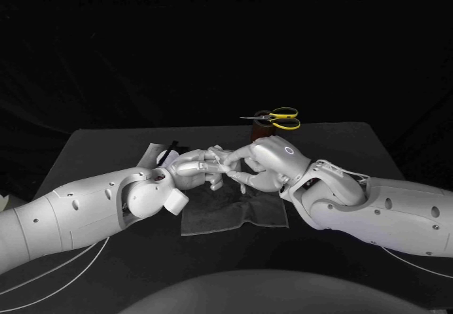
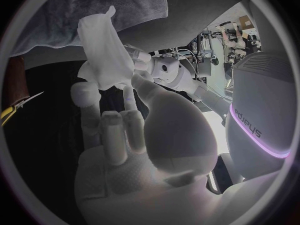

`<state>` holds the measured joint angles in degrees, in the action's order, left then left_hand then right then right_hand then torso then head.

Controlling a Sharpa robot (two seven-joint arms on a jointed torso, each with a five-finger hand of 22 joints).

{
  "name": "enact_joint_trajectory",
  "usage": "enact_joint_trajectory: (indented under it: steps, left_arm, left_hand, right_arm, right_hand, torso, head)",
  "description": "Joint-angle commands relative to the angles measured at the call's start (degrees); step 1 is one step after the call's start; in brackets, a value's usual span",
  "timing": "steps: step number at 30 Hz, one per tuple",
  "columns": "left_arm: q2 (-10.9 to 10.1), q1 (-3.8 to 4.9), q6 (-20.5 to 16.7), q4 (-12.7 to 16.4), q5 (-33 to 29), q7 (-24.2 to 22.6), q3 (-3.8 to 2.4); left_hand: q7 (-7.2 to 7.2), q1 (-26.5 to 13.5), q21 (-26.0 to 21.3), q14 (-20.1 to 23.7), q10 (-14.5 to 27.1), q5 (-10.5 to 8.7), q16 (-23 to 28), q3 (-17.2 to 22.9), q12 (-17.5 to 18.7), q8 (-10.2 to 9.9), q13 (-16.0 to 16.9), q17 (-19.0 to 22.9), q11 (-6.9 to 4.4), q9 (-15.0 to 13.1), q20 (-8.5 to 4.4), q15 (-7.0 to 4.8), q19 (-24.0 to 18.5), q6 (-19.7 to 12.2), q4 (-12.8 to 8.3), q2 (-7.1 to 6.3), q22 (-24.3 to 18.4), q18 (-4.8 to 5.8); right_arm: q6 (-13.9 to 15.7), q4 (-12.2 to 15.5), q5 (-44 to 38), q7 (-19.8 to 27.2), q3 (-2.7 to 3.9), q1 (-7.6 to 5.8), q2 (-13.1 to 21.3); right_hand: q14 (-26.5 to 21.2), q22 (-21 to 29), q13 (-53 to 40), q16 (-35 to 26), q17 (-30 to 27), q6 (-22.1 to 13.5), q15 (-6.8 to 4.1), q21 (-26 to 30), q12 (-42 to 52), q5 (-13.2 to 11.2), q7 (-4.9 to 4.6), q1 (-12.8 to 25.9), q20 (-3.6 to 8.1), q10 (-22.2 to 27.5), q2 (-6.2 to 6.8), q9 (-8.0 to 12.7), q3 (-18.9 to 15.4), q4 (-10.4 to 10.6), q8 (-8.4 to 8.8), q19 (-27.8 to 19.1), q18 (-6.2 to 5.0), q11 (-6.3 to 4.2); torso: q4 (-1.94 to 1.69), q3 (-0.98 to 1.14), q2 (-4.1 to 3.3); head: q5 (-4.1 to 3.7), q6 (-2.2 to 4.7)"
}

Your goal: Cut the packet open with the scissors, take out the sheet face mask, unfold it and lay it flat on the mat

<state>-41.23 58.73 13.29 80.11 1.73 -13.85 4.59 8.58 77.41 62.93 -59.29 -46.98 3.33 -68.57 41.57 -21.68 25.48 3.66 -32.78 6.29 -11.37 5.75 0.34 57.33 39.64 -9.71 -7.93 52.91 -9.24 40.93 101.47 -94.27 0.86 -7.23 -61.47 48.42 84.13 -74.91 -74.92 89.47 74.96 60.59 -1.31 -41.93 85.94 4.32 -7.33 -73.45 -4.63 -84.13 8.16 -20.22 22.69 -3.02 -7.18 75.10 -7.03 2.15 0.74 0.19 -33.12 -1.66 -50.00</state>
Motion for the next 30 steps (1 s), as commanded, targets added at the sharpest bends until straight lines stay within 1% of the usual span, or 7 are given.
enact_joint_trajectory:
  steps: [1, 13, 17, 18, 20, 23, 30]
  left_arm:
    - [0.0, 0.04, 0.33, -0.02, -0.77, -0.27, -0.05]
    - [-0.01, 0.04, 0.37, -0.05, -0.87, -0.12, -0.05]
    - [-0.02, 0.04, 0.51, 0.0, -0.87, -0.02, -0.05]
    - [-0.03, 0.04, 0.54, 0.02, -0.87, 0.02, -0.05]
    - [-0.04, 0.04, 0.58, 0.03, -0.87, 0.06, -0.05]
    - [-0.06, 0.04, 0.67, 0.07, -0.87, 0.15, -0.05]
    - [-0.08, 0.04, 0.89, 0.21, -0.87, 0.35, -0.05]
  left_hand:
    - [0.15, -0.63, -0.26, 0.04, -0.35, -0.32, -0.23, -0.35, 0.31, 0.13, 0.07, 0.04, -0.11, 0.06, 0.3, 0.28, 0.11, 0.44, -0.11, -0.03, -0.04, -0.5]
    - [0.14, -0.68, -0.36, 0.05, -0.41, -0.32, -0.28, -0.46, 0.33, 0.15, 0.07, 0.09, -0.12, 0.08, 0.31, 0.29, 0.19, 0.48, 0.0, 0.01, -0.09, -0.49]
    - [0.14, -0.68, -0.36, 0.05, -0.41, -0.32, -0.28, -0.46, 0.33, 0.15, 0.07, 0.09, -0.12, 0.08, 0.31, 0.29, 0.19, 0.48, 0.0, 0.01, -0.09, -0.49]
    - [0.14, -0.67, -0.49, 0.06, -0.49, -0.31, -0.32, -0.51, 0.34, 0.17, 0.07, 0.12, -0.12, 0.08, 0.32, 0.28, 0.15, 0.53, 0.05, 0.04, -0.22, -0.52]
    - [0.14, -0.67, -0.49, 0.06, -0.49, -0.31, -0.32, -0.51, 0.34, 0.17, 0.07, 0.12, -0.12, 0.08, 0.32, 0.28, 0.15, 0.53, 0.05, 0.04, -0.22, -0.52]
    - [0.14, -0.67, -0.49, 0.06, -0.49, -0.31, -0.32, -0.51, 0.34, 0.17, 0.07, 0.12, -0.12, 0.08, 0.32, 0.28, 0.15, 0.53, 0.05, 0.04, -0.22, -0.52]
    - [0.14, -0.67, -0.52, 0.07, -0.51, -0.31, -0.34, -0.55, 0.35, 0.18, 0.07, 0.14, -0.12, 0.09, 0.32, 0.28, 0.19, 0.56, 0.06, 0.03, -0.23, -0.51]
  right_arm:
    - [-0.64, 0.19, -0.62, -0.23, 0.02, 0.07, 0.19]
    - [-1.01, -0.03, -0.27, -0.36, 0.02, 0.13, 0.04]
    - [-1.0, -0.15, -0.34, -0.51, 0.02, 0.13, -0.1]
    - [-0.94, -0.18, -0.36, -0.54, 0.02, 0.13, -0.14]
    - [-0.89, -0.21, -0.38, -0.56, 0.02, 0.13, -0.2]
    - [-0.85, -0.24, -0.49, -0.62, 0.02, 0.13, -0.3]
    - [-0.79, -0.29, -0.82, -0.84, 0.02, 0.13, -0.51]
  right_hand:
    - [5.56, -2.59, -12.54, 0.21, 14.24, 0.27, 0.21, -0.25, 0.0, -0.44, 0.11, 0.57, -0.32, -4.48, 0.39, 0.04, -0.12, -0.05, 0.11, -0.13, -0.72, 0.33]
    - [5.6, -2.63, -12.58, 0.25, 14.35, 0.88, 0.11, -0.26, 0.05, -0.38, 0.36, 0.87, -0.3, -4.51, 0.16, 0.03, 0.0, 0.2, -0.09, -0.1, -0.75, 0.16]
    - [5.66, -2.82, -12.67, 0.31, 14.48, 1.74, -0.16, -0.76, 0.21, -0.65, 0.72, 0.02, -0.14, -4.57, -0.55, -0.02, 0.92, -0.19, -0.4, 0.11, -0.71, -0.17]
    - [5.7, -2.96, -12.78, 0.35, 14.6, 2.52, -0.36, -1.07, 0.38, -1.14, 1.0, -0.57, 0.02, -4.64, -1.26, -0.09, 1.77, -0.46, -0.73, 0.26, -0.67, -0.42]
    - [5.75, -3.04, -12.83, 0.4, 14.72, 3.11, -0.51, -1.2, 0.46, -1.26, 1.22, -0.85, 0.16, -4.67, -1.61, -0.17, 2.32, -0.67, -1.01, 0.33, -0.66, -0.6]
    - [5.78, -3.11, -12.86, 0.43, 14.78, 3.47, -0.59, -1.35, 0.51, -1.29, 1.35, -0.91, 0.23, -4.69, -1.71, -0.24, 2.53, -0.75, -1.21, 0.39, -0.63, -0.71]
    - [5.77, -3.15, -12.84, 0.43, 14.78, 3.92, -0.72, -1.35, 0.48, -1.34, 1.55, -0.92, 0.35, -4.69, -1.43, -0.33, 2.65, -0.99, -1.49, 0.42, -0.63, -0.87]
  torso:
    - [0.0, 0.02, 0.0]
    - [-0.03, -0.04, 0.0]
    - [-0.05, -0.05, 0.01]
    - [-0.06, -0.07, 0.01]
    - [-0.03, -0.06, 0.0]
    - [-0.02, -0.05, 0.01]
    - [-0.01, -0.02, 0.02]
  head:
    - [0.04, 0.0]
    - [-0.09, 0.0]
    - [-0.09, 0.0]
    - [-0.12, 0.0]
    - [-0.12, 0.0]
    - [-0.14, 0.0]
    - [-0.14, 0.0]
